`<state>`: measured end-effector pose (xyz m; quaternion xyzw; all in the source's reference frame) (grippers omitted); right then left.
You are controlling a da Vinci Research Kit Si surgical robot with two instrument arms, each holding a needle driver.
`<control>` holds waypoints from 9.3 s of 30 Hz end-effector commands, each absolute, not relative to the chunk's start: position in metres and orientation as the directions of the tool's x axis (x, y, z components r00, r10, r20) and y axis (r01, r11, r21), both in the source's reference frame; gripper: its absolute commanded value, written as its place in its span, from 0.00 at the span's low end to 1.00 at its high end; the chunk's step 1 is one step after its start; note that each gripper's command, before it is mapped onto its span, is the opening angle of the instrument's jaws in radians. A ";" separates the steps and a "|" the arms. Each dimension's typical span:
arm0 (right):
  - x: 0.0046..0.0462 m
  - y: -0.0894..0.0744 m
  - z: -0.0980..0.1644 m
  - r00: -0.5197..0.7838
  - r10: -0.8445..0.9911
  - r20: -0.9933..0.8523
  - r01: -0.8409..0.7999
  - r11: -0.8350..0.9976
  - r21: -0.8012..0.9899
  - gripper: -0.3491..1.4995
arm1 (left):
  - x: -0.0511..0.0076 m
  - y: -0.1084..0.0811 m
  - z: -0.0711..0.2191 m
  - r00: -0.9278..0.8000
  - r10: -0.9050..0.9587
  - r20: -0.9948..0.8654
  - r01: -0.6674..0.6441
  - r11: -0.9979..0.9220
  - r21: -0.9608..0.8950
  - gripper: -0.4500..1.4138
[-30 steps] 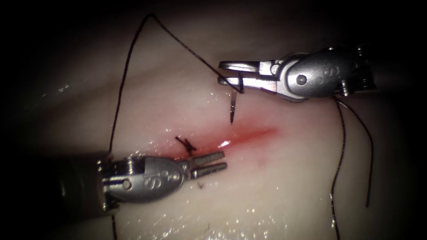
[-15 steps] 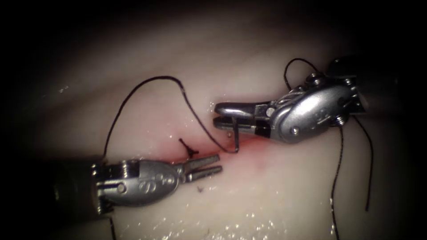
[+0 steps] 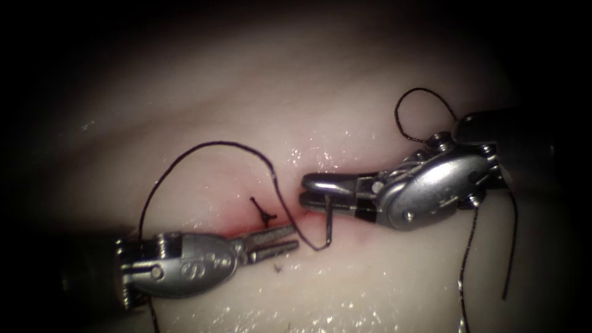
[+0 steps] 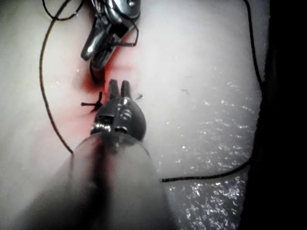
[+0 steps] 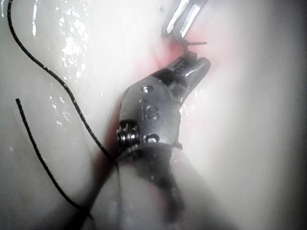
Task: Wound Closure
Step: Pass the needle through the top of the wound with the right tool, then grasp the needle with the left end-effector and pull it through, then hand the needle back to the right grasper.
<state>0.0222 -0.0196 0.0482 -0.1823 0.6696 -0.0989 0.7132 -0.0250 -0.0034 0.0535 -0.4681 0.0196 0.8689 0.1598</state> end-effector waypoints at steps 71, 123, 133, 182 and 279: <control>0.0278 -0.011 0.048 -0.060 0.998 0.003 -0.084 -0.008 0.996 0.00 | -0.0265 -0.007 0.059 -0.562 0.338 -0.755 -0.309 -0.932 -0.187 0.15; 0.0271 -0.010 0.045 0.122 0.699 -0.705 -0.336 0.698 0.633 0.84 | -0.0252 -0.007 0.058 -0.562 0.341 -0.754 -0.301 -0.933 -0.197 0.14; 0.0275 -0.011 0.047 0.228 0.842 -0.489 -0.392 0.539 0.745 0.00 | -0.0250 -0.007 0.058 -0.561 0.341 -0.754 -0.298 -0.933 -0.200 0.14; 0.0174 -0.012 0.049 -0.219 0.902 -0.373 -0.320 0.295 0.900 0.85 | -0.0308 -0.005 0.057 -0.513 -0.149 -0.845 0.004 -0.985 0.172 0.09; 0.0226 -0.014 0.042 -0.032 0.990 0.135 0.092 -0.131 0.987 0.76 | -0.0317 -0.002 0.046 -0.349 -0.425 -0.835 0.042 -0.897 0.440 0.00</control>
